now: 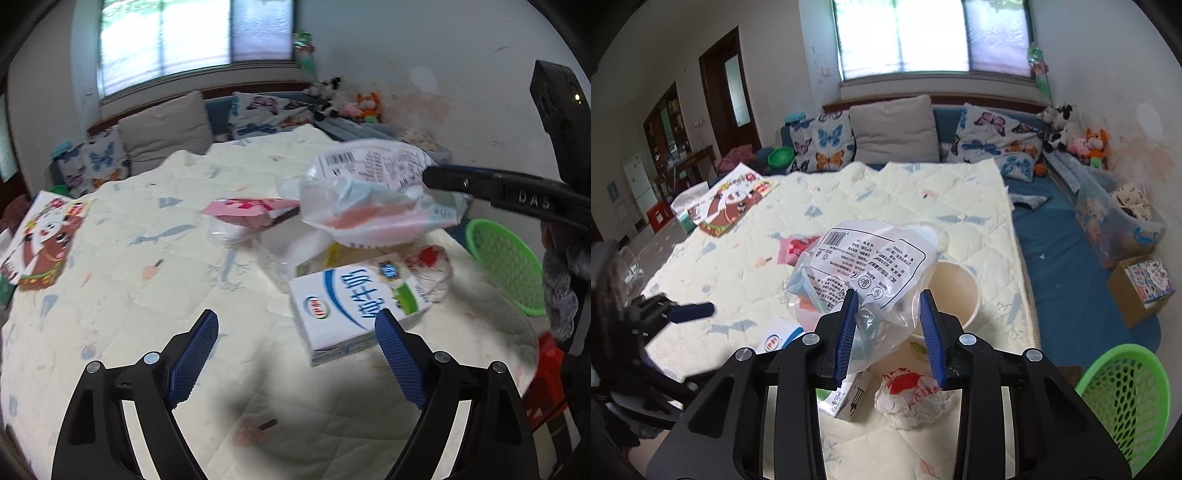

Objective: Collect trash
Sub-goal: 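Grasp the clear plastic bag with the right gripper and lift it, then grasp the milk carton with the left gripper while the right carries the bag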

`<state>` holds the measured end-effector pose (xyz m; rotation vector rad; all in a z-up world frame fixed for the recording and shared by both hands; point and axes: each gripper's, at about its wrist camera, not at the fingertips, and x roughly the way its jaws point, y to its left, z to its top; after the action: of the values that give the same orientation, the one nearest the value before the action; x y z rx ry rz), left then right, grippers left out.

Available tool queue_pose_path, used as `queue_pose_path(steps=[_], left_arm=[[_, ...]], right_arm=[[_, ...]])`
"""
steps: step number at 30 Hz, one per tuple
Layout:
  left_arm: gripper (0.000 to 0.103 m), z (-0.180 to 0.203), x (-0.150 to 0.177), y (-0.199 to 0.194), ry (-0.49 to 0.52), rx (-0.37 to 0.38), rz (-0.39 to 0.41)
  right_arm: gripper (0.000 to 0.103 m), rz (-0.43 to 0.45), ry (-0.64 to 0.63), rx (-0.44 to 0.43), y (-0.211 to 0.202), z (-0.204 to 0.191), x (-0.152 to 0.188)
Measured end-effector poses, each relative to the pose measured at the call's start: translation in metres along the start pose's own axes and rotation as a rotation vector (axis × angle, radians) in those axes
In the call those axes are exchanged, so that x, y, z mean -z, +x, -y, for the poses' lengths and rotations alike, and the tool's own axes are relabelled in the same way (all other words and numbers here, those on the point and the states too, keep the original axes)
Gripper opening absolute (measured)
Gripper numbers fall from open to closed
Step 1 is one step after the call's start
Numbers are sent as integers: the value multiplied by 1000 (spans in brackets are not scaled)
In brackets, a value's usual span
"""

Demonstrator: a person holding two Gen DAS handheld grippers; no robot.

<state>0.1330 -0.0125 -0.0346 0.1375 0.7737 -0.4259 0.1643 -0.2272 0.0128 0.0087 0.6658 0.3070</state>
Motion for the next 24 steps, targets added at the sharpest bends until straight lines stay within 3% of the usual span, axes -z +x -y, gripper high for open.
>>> queue_pose_path(steps=[4,14,24], left_arm=[[85,9,-4,7,90,73,2],[86,44,-16,24,365,167,-11],[88,45,-33,44,410,280,-65]], right_arm=[[35,44,19,5,-25,6,-2],[35,85,65,52,-68,24,8],[35,61,128,128,-88,48,34]])
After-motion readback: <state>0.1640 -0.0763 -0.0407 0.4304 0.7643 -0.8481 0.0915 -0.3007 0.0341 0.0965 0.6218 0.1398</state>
